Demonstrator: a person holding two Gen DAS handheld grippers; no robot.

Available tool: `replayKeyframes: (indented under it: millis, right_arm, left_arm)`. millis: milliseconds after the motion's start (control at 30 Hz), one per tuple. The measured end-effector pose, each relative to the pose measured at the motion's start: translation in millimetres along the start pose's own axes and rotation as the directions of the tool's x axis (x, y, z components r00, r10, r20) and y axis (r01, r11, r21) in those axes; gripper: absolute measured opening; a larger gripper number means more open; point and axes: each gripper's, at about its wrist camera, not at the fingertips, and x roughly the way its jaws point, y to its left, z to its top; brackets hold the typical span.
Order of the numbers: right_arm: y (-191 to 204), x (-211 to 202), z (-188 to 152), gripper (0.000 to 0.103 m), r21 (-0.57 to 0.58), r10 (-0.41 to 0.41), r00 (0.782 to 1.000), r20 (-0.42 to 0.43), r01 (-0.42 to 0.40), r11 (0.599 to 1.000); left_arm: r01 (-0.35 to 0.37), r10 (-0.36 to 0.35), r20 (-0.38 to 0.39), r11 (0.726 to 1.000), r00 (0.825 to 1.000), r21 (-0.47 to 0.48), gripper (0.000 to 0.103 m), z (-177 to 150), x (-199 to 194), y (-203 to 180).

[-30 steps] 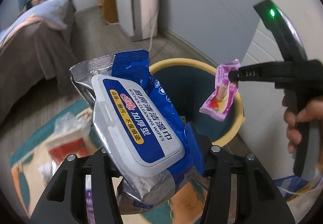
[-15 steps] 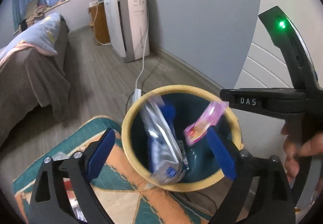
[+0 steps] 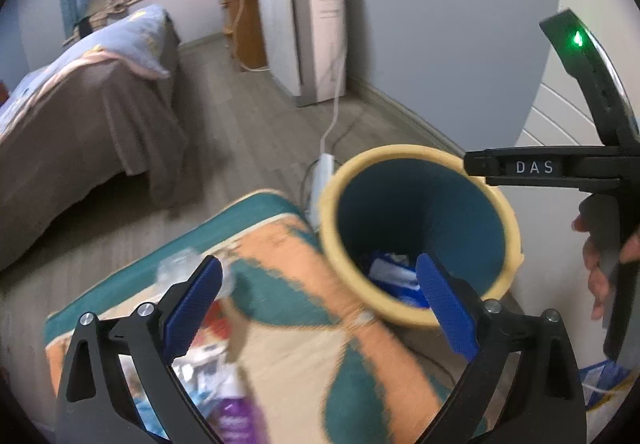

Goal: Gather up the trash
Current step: 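Move both tools back over the stool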

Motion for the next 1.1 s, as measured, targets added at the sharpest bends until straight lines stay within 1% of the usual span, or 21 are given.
replayKeyframes:
  millis: [100, 200, 267, 400, 500, 567, 633, 733, 833, 1100]
  right_arm:
    - [10.7, -1.5, -0.4, 0.097, -0.031, -0.009, 1.000, 0.003, 0.009, 0.999]
    - [19.6, -3.2, -1.3, 0.097, -0.038, -0.007, 1.000, 0.000, 0.007, 0.999]
    - [26.0, -4.3, -1.9, 0.097, -0.047, -0.005, 1.000, -0.003, 0.004, 0.999]
    - [43.2, -8.9, -4.2, 0.097, -0.085, -0.008, 1.000, 0.004, 0.008, 0.996]
    - [56.4, -13.6, -6.9, 0.097, -0.101, -0.011, 1.000, 0.007, 0.011, 0.995]
    - [64.7, -17.1, -8.8, 0.097, -0.109, -0.004, 1.000, 0.008, 0.005, 0.994]
    - [76.4, -22.1, -10.3, 0.097, -0.130, 0.006, 1.000, 0.009, -0.005, 0.991]
    - [94.5, -29.5, -14.4, 0.097, -0.145, 0.032, 0.999, -0.001, -0.032, 0.989]
    - [112.4, -33.5, -18.9, 0.097, -0.147, 0.055, 0.998, -0.021, -0.057, 0.987]
    - [177.3, -44.2, -38.9, 0.097, -0.285, 0.067, 0.997, -0.036, -0.074, 0.956]
  left_arm:
    - [-0.035, 0.035, -0.012, 0.999, 0.999, -0.034, 0.097, -8.5, -17.7, 28.2]
    - [-0.070, 0.068, -0.023, 0.995, 0.997, -0.072, 0.097, -21.9, -38.2, 60.5]
    - [-0.101, 0.099, -0.034, 0.992, 0.995, -0.073, 0.097, -27.7, -48.7, 76.2]
    - [-0.188, 0.186, -0.050, 0.981, 0.981, -0.051, 0.098, -43.6, -70.4, 112.1]
    - [-0.213, 0.207, -0.076, 0.975, 0.975, -0.071, 0.098, -60.7, -81.7, 138.4]
    - [-0.237, 0.230, -0.081, 0.968, 0.970, -0.086, 0.098, -70.3, -84.2, 149.4]
    - [-0.257, 0.247, -0.092, 0.959, 0.965, -0.121, 0.098, -80.5, -84.4, 162.4]
    - [-0.268, 0.254, -0.106, 0.951, 0.961, -0.152, 0.098, -90.1, -85.0, 172.8]
    - [-0.267, 0.254, -0.100, 0.954, 0.962, -0.137, 0.098, -92.6, -87.9, 173.9]
    - [-0.233, 0.221, -0.084, 0.958, 0.972, -0.166, 0.098, -98.9, -95.8, 181.6]
